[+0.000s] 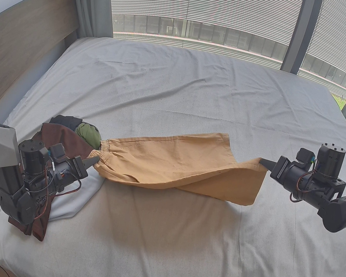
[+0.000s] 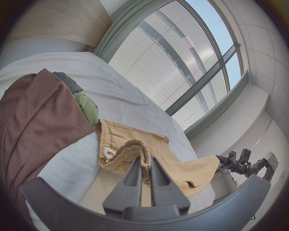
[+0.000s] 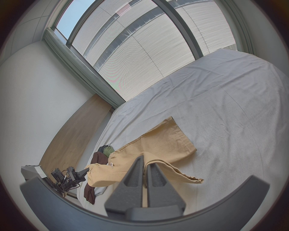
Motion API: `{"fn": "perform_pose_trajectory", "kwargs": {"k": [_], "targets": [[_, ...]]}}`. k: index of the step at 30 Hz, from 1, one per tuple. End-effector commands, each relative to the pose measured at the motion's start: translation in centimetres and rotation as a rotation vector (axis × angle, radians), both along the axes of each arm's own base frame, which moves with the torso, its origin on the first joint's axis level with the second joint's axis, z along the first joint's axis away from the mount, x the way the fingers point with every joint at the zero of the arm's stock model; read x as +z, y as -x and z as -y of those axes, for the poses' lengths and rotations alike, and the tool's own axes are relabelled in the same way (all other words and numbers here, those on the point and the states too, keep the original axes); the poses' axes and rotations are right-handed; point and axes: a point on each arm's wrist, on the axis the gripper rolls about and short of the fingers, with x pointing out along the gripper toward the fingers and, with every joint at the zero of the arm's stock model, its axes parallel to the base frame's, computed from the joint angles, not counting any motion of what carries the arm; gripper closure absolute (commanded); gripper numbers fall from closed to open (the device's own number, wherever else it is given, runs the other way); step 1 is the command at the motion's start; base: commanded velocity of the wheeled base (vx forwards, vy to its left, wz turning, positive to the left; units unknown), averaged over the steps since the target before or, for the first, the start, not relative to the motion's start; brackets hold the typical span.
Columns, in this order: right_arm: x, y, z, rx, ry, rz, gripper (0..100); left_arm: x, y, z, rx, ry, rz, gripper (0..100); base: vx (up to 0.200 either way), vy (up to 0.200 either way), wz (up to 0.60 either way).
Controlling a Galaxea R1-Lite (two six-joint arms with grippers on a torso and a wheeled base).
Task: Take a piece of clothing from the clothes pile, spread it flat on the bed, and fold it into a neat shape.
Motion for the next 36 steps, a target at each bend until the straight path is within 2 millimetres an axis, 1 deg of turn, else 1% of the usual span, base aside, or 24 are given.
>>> {"fn": "perform_pose_trajectory", "kwargs": {"k": [1, 2, 4, 9, 10, 11, 14, 18, 23, 25, 30, 32, 36], "targets": [[0.1, -1.5, -0.1, -0.005, 0.001, 0.001, 100, 0.2, -0.3, 0.2, -0.002, 0.005, 0.012, 100, 0.0, 0.0, 0.0], [0.1, -1.5, -0.1, -0.005, 0.001, 0.001, 100, 0.2, -0.3, 0.2, -0.002, 0.005, 0.012, 100, 0.0, 0.0, 0.0], [0.4, -2.6, -0.2, -0.005, -0.002, 0.008, 100, 0.5, -0.6, 0.2, 0.025, 0.025, 0.02, 100, 0.0, 0.0, 0.0], [1.4, -4.5, -0.5, -0.003, -0.006, 0.022, 100, 0.7, -1.2, 0.3, 0.059, 0.043, 0.031, 100, 0.0, 0.0, 0.0], [1.4, -4.6, -0.4, -0.005, -0.006, 0.02, 100, 0.7, -1.2, 0.3, 0.059, 0.043, 0.033, 100, 0.0, 0.0, 0.0], [1.7, -5.4, -0.3, -0.012, -0.004, 0.021, 100, 0.7, -1.3, 0.3, 0.061, 0.046, 0.033, 100, 0.0, 0.0, 0.0], [2.0, -6.5, -0.4, -0.015, -0.005, 0.027, 100, 0.7, -1.5, 0.4, 0.062, 0.047, 0.035, 100, 0.0, 0.0, 0.0], [2.3, -8.6, -0.6, -0.019, -0.003, 0.025, 100, 0.0, -2.0, 0.5, 0.066, 0.047, 0.025, 100, 0.0, 0.0, 0.0], [1.7, -10.8, -0.7, -0.025, 0.003, 0.005, 100, -0.6, -3.5, 1.0, 0.111, 0.047, 0.048, 100, 0.0, 0.0, 0.0], [1.3, -11.6, -0.8, -0.025, 0.003, 0.005, 100, -0.5, -4.0, 1.0, 0.136, 0.05, 0.064, 100, 0.0, 0.0, 0.0], [-0.3, -12.9, -1.1, -0.025, 0.006, -0.009, 100, -0.8, -4.3, 1.1, 0.137, 0.053, 0.061, 100, 0.0, 0.0, 0.0], [-1.2, -13.6, -1.2, -0.025, 0.007, -0.016, 100, -1.1, -4.6, 1.2, 0.139, 0.069, 0.057, 100, 0.0, 0.0, 0.0], [-1.7, -14.3, -1.3, -0.025, 0.006, -0.01, 100, -0.7, -5.2, 1.2, 0.142, 0.104, 0.067, 100, 0.0, 0.0, 0.0]]}}
